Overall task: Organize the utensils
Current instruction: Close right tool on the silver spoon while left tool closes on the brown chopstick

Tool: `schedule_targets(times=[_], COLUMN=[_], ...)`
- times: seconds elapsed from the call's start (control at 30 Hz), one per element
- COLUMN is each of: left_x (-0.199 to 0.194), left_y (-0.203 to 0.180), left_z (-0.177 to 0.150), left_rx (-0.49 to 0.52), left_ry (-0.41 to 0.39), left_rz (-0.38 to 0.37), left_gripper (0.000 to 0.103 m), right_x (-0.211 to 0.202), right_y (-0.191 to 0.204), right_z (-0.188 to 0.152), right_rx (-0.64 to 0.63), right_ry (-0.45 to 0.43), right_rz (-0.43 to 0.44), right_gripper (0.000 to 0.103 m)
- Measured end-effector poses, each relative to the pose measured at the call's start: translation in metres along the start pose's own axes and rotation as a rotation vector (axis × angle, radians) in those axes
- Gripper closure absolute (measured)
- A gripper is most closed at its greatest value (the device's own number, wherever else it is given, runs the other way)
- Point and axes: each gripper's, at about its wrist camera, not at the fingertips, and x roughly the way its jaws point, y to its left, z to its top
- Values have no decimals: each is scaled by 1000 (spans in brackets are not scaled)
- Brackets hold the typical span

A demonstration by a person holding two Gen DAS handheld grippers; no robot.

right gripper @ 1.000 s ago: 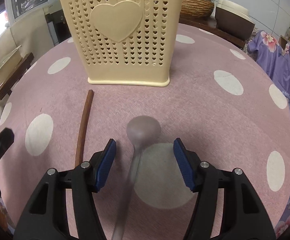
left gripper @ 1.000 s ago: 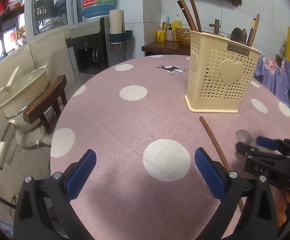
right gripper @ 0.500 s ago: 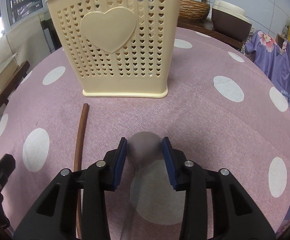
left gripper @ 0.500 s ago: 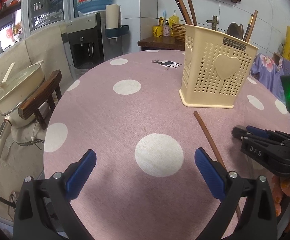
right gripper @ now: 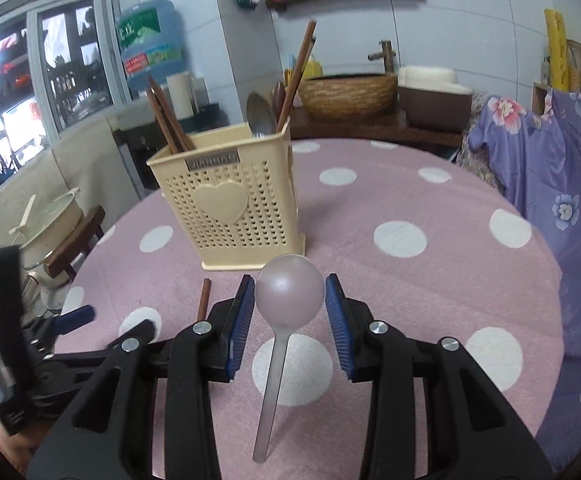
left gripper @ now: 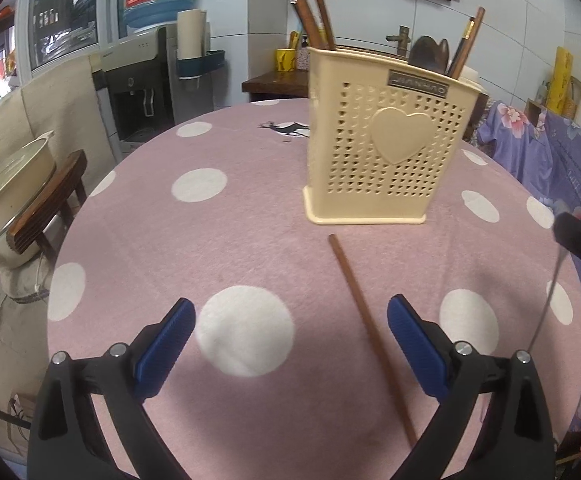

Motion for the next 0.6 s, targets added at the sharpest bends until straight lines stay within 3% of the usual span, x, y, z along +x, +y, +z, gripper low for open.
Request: schedule_targets(times=[0.2, 0.37, 0.5, 0.6], left_x=[22, 36, 45, 59], left_y=[-22, -27, -37, -39], left_z=[6, 11, 14, 10], left_rx=[19, -22, -8, -47], left_ry=[55, 79, 85, 138], left_rz=[-9, -1, 45, 19], left_gripper=[36, 43, 58, 66], right_x=[-19, -25, -29, -30], right_y=[-7, -8, -5, -4], right_z=[-3, -5, -6, -7], right_rx=[15, 11, -6, -15], right_ry=[-34, -47, -56, -60], right_rz=[16, 25, 30, 30], right_gripper=[66, 66, 66, 66])
